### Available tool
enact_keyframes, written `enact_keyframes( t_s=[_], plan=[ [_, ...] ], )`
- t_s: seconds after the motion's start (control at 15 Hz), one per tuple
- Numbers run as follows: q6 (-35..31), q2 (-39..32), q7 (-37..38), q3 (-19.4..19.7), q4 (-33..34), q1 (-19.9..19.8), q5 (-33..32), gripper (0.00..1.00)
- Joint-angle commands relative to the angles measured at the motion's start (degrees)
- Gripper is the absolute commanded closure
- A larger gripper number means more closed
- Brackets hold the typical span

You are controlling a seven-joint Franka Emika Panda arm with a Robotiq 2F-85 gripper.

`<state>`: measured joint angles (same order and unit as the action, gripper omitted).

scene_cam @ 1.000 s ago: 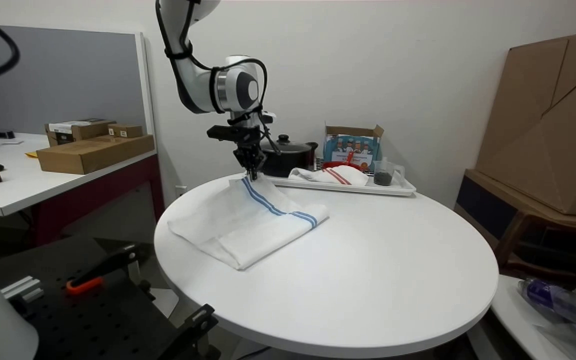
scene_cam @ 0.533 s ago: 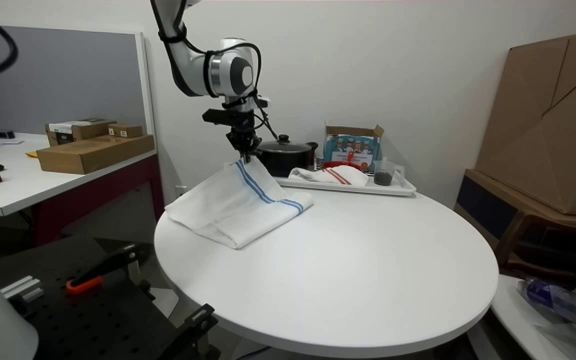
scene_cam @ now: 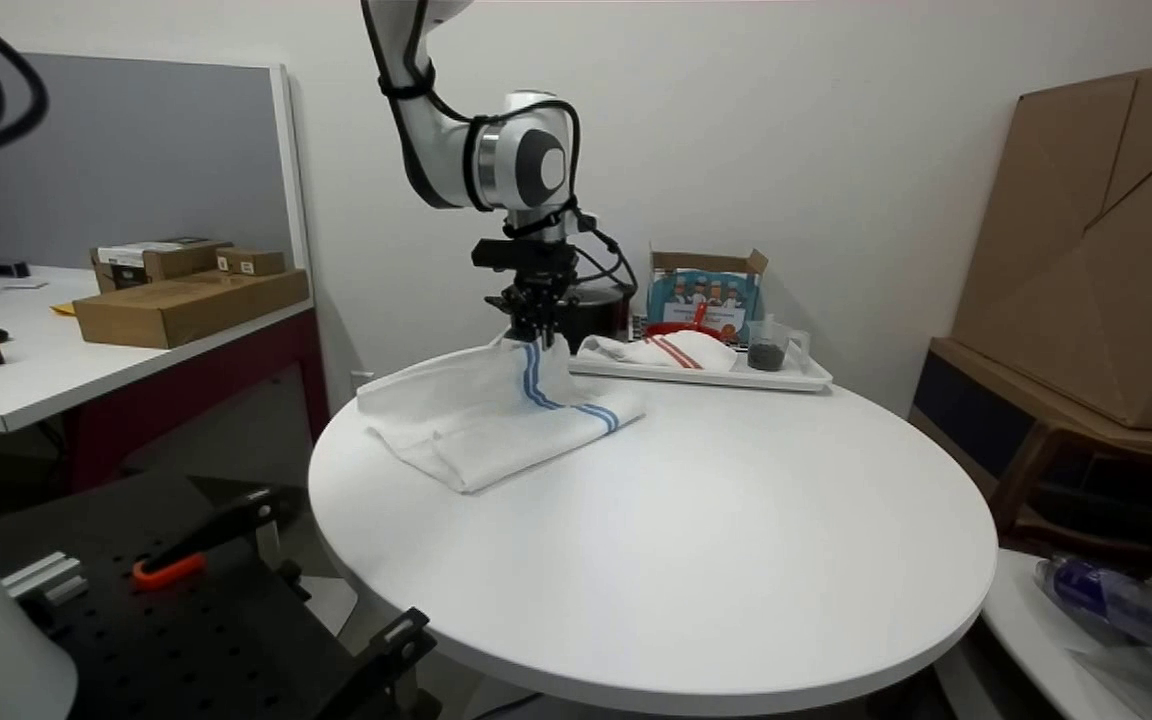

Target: Fold the towel

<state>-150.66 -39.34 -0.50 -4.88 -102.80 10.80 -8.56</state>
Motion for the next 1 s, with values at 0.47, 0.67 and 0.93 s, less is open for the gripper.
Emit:
enact_keyframes(
  t_s=[0.47, 0.67, 0.93],
  plan=[
    [1.0, -2.8, -6.2, 5.0, 1.7, -7.3, -0.9, 0.99],
    [1.2, -4.1, -5.4, 7.3, 2.0, -7.7, -1.4, 0.99],
    [1.5, -6.2, -4.4, 9.7, 2.5, -7.3, -2.3, 0.99]
  ],
)
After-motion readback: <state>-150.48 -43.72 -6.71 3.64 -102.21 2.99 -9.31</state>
